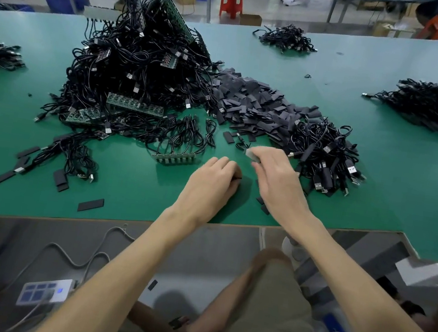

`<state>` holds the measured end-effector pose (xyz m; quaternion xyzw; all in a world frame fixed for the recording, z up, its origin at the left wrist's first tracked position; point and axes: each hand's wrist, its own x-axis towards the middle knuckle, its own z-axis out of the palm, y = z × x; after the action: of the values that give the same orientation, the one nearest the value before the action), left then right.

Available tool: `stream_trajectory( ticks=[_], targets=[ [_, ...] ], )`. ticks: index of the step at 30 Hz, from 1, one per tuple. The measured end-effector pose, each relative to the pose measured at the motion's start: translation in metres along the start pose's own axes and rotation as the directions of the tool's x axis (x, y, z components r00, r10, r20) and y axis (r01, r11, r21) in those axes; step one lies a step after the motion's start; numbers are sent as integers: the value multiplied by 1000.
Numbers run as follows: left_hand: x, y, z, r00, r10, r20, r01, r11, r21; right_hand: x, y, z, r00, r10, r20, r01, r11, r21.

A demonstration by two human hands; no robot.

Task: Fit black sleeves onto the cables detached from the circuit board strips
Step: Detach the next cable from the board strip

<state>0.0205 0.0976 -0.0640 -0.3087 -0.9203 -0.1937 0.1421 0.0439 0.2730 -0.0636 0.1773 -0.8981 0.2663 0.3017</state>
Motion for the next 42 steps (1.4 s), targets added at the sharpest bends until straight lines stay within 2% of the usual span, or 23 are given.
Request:
stream_trajectory(
  ticks=[2, 4, 5, 7, 9, 17, 21, 27, 39, 42],
  targets=[
    [1, -2, -1, 992, -123, -12, 114, 952, -283, 0, -2, 0, 998, -31, 51, 32, 999, -32],
    [4, -5, -3, 962, -271, 38, 232, 734, -638, 1, -2, 0, 996, -40, 79, 46, 997, -69],
    [5, -9, -5, 950, -305, 71, 255, 620, -742, 1, -2, 0, 995, -48, 86, 55, 995, -78],
    [6, -15, -7, 943, -303, 135, 275, 487, -829, 1, -4, -2, 991, -73, 109, 83, 992, -90],
    [6, -18, -8, 941, -286, 179, 293, 431, -854, 1, -6, -3, 987, -88, 134, 101, 991, -92],
    [6, -18, -4, 938, -230, 260, 338, 433, -836, 1, -8, -3, 977, -103, 185, 108, 994, -20],
    [5, -17, -3, 947, -229, 224, 313, 514, -799, 1, -8, -1, 985, -84, 152, 88, 996, -18],
    [5, -19, -3, 968, -163, 192, 251, 546, -799, 0, -7, 0, 997, -26, 76, 28, 999, -27],
    [3, -19, 1, 958, -238, 159, 251, 428, -868, 1, -5, 0, 997, -77, 3, 77, 993, -84],
    [4, -21, 2, 956, -257, 140, 245, 444, -862, 1, -3, -1, 998, -61, 4, 62, 993, -97]
  ],
)
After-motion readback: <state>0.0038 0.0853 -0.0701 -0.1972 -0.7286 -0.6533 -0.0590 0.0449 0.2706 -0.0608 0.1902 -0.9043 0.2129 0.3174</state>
